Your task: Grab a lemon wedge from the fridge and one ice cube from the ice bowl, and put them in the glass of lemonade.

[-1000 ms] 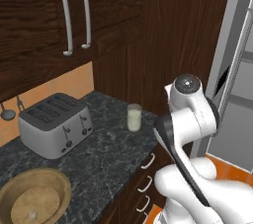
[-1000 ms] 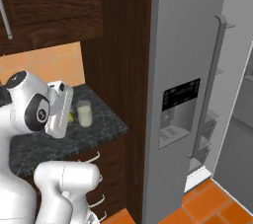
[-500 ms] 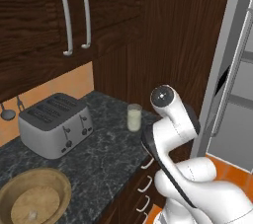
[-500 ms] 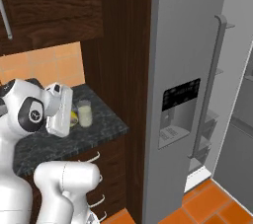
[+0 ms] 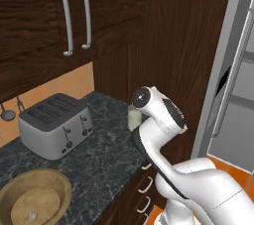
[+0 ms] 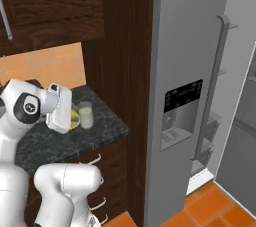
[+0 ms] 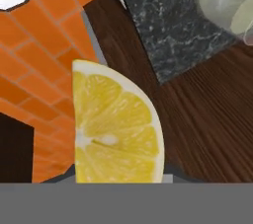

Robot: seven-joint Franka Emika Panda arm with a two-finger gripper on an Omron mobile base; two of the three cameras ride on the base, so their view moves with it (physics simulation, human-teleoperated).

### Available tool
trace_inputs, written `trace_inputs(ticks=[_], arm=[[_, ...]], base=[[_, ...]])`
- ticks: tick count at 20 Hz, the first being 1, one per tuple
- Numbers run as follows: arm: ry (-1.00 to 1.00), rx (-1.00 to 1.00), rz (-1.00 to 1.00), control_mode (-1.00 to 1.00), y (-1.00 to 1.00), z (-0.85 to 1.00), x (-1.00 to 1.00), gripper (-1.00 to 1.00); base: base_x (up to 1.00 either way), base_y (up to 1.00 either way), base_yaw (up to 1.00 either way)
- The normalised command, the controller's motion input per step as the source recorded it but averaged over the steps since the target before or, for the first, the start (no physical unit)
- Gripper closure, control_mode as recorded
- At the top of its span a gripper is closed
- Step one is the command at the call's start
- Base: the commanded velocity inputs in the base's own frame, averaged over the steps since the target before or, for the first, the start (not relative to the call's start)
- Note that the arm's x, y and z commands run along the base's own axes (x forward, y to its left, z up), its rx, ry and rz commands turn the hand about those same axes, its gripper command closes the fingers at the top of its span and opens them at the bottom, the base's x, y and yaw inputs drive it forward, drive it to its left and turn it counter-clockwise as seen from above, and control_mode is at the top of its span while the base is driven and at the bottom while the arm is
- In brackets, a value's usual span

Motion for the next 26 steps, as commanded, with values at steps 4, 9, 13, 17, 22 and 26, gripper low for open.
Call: trace_inputs(ticks=[4, 9, 13, 17, 22, 26], arm=[[0.00, -0.34, 0.01, -1.00, 0.25, -0.01, 0.19, 1.00], [0.02, -0.24, 0.00, -1.00, 0.27, 0.00, 0.17, 1.00], [0.06, -0.09, 0.00, -1.00, 0.32, 0.00, 0.23, 1.00], [0.03, -0.02, 0.00, -1.00, 0.24, 0.01, 0.30, 1.00], [0.00, 0.00, -0.01, -1.00, 0.11, 0.02, 0.40, 1.00], [-0.02, 0.00, -0.03, -1.00, 0.00, 0.00, 0.38, 1.00]], base=[[0.00, 0.00, 0.00], [0.00, 0.00, 0.00], [0.00, 0.00, 0.00], [0.00, 0.00, 0.00], [0.00, 0.00, 0.00], [0.00, 0.00, 0.00]])
